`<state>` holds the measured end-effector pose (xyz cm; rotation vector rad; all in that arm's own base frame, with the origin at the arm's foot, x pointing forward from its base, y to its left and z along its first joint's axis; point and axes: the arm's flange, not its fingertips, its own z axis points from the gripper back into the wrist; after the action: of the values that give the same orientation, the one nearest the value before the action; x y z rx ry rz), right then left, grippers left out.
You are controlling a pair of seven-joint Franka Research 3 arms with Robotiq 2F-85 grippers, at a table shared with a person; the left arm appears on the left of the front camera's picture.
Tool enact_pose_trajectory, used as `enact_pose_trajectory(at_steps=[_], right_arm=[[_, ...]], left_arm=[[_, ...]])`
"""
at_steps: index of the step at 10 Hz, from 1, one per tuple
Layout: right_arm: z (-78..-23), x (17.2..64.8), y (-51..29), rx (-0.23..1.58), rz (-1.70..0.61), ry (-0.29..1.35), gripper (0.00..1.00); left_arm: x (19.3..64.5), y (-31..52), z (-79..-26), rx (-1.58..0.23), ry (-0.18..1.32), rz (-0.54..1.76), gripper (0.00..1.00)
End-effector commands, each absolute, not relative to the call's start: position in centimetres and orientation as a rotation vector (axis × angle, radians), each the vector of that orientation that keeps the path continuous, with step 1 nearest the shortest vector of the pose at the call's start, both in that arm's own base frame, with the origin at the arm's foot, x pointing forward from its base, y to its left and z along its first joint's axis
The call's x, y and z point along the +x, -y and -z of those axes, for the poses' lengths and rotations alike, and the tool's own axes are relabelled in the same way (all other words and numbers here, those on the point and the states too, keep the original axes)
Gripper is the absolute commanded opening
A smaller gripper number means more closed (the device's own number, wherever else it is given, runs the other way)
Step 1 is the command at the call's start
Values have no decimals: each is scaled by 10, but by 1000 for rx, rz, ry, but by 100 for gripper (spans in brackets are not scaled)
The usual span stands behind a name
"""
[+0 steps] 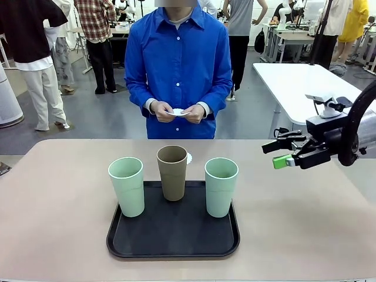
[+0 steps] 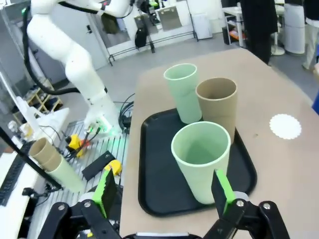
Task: Place coasters on the table and set cups on them.
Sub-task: Pick up one Reusable plastic cup and place it on a coaster set by the human.
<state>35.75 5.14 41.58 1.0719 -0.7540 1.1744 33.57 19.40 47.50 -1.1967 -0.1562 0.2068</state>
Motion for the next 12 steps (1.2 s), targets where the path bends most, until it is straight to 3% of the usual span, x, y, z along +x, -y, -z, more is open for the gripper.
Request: enact_pose_trajectory(at_steps=[1, 7, 8, 12], right_arm=[[-409, 366, -47, 995, -1242, 748, 100], [-408, 359, -48, 1033, -1215, 739, 100], [-405, 352, -53, 1064, -1352, 864, 100], [-361, 355, -57, 1116, -1361, 858, 100]], left_arm=[[334, -194, -476, -1206, 160, -208, 100], [334, -194, -476, -1206, 160, -208, 100], [334, -194, -476, -1206, 160, -208, 100], [334, -194, -476, -1206, 160, -208, 100]])
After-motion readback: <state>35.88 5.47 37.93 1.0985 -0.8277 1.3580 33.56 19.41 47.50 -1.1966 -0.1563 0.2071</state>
